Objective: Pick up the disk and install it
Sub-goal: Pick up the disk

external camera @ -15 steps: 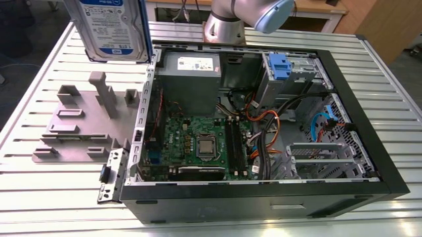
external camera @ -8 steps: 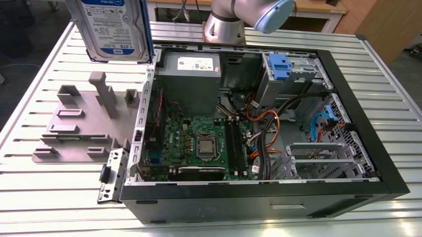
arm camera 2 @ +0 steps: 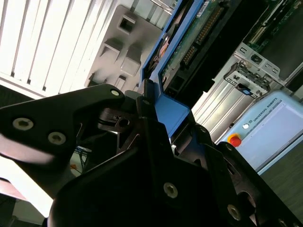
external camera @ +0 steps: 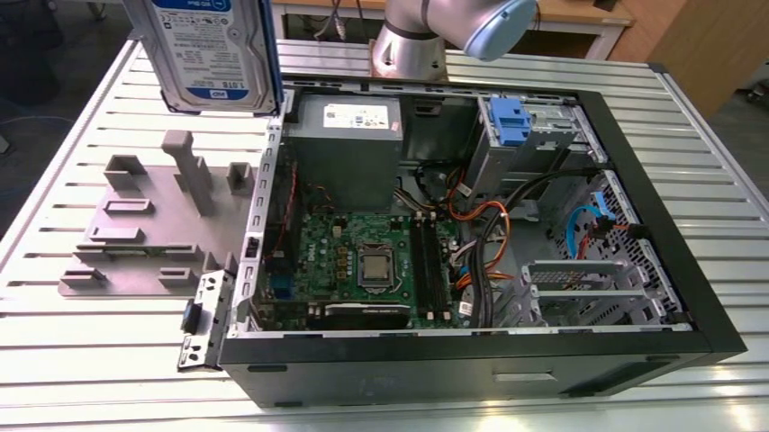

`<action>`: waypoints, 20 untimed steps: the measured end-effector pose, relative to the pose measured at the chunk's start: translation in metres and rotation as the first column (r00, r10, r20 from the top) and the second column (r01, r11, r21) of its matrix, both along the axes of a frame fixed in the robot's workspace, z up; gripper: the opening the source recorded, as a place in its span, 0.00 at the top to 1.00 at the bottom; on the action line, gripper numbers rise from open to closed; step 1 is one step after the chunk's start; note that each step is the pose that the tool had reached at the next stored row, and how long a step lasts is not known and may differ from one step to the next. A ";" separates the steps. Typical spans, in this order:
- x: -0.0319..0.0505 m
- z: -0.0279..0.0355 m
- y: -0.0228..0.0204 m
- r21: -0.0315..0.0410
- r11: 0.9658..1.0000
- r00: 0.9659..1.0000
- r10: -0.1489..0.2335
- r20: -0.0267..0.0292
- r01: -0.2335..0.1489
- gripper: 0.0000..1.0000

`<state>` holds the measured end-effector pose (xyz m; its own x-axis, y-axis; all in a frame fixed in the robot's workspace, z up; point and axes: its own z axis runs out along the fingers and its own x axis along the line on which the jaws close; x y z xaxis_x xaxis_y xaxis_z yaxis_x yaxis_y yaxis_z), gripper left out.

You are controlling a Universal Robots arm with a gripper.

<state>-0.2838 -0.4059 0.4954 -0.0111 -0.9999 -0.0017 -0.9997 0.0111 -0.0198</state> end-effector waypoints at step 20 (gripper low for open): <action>0.0105 0.0000 0.0000 0.000 1.000 1.000 0.000 0.000 0.000 0.64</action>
<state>-0.2732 -0.4059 0.4954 -0.0111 -0.9999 -0.0017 -0.9997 0.0111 -0.0198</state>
